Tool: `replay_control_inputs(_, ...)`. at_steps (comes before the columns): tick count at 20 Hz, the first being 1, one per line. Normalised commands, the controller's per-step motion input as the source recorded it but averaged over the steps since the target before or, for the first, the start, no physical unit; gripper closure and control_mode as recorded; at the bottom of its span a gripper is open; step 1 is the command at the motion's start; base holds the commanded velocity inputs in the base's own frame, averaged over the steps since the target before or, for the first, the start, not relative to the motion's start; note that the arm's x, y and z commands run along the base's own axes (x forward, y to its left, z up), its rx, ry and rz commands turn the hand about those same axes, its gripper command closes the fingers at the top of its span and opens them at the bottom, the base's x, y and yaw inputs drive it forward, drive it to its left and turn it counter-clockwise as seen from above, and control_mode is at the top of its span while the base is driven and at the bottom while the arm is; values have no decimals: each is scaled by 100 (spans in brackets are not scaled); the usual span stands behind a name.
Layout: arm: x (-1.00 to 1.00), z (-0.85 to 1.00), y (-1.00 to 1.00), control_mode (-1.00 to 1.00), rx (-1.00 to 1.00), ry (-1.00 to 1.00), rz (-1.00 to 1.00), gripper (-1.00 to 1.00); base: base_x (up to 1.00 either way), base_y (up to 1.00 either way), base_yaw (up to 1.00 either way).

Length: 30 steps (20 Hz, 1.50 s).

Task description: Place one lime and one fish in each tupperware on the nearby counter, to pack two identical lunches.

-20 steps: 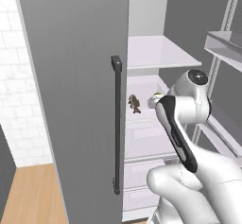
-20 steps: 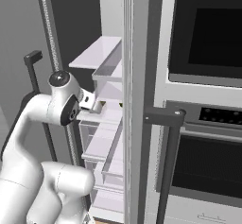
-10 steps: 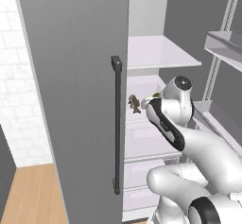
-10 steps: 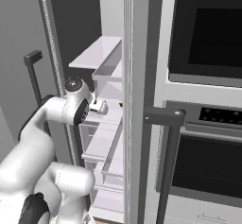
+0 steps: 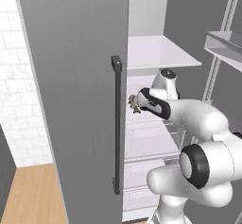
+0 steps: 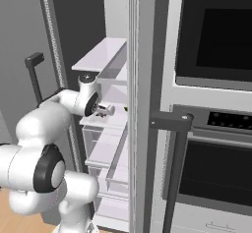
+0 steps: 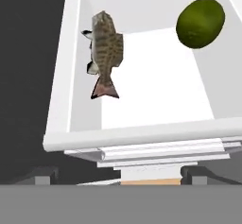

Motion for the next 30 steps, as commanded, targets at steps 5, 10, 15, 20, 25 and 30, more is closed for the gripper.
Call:
replay_control_inputs(5,56,-25,7,-100,1,0,4,-100,0,0,0)
replay_control_inputs(10,63,-28,3,-100,0,2,1,-100,0,0,0)
replay_control_inputs(15,62,-46,0,-100,3,6,0,-100,0,0,0)
replay_control_inputs(20,60,-13,2,-100,4,1,0,-100,0,0,0)
replay_control_inputs(25,49,-19,16,-100,0,0,0,-100,0,0,0)
replay_control_inputs(30,18,-26,20,-100,0,0,0,-100,0,0,0)
